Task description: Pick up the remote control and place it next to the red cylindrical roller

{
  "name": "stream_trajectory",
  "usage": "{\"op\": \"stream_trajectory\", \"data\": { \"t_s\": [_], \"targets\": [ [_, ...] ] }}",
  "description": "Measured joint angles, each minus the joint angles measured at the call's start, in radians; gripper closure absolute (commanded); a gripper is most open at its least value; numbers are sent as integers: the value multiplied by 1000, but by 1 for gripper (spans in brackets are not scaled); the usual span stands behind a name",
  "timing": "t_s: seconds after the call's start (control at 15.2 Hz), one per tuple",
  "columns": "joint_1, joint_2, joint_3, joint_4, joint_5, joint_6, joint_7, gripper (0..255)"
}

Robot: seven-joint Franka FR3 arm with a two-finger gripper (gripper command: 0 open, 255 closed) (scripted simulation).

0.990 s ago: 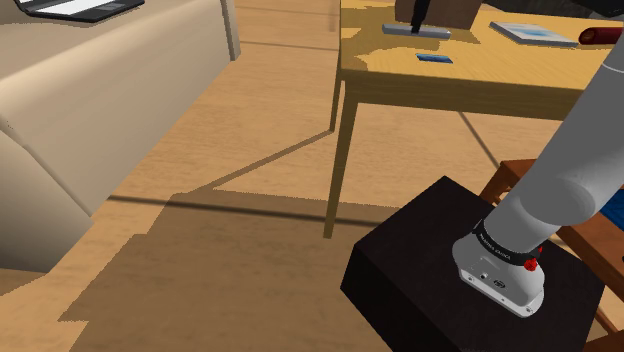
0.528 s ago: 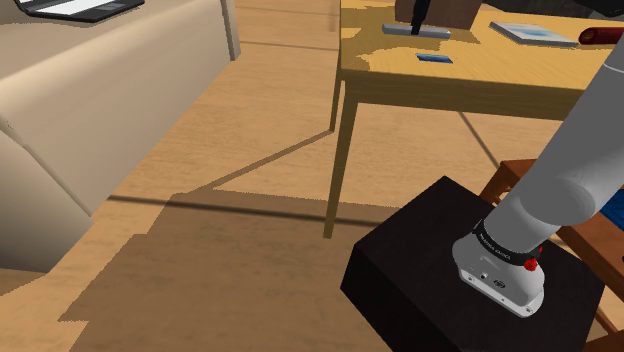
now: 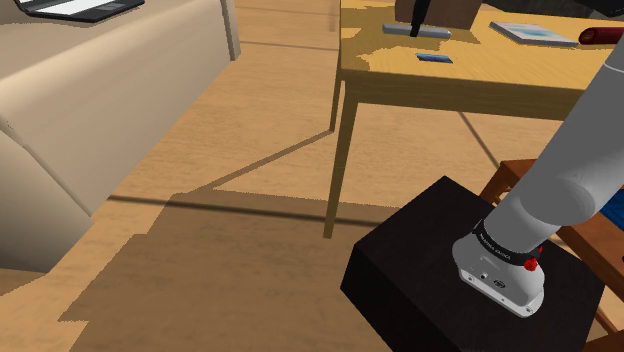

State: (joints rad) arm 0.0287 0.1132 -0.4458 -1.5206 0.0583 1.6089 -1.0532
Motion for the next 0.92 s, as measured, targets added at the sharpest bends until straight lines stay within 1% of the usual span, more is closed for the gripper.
{"op": "stream_trajectory", "data": {
  "t_s": [0.2, 0.46, 0.92],
  "targets": [
    [-1, 2, 0, 8, 1, -9, -1, 255],
    [-6, 15, -3, 70, 6, -60, -3, 255],
    [-23, 65, -9, 231, 29, -176, -14, 255]
  ]
}}
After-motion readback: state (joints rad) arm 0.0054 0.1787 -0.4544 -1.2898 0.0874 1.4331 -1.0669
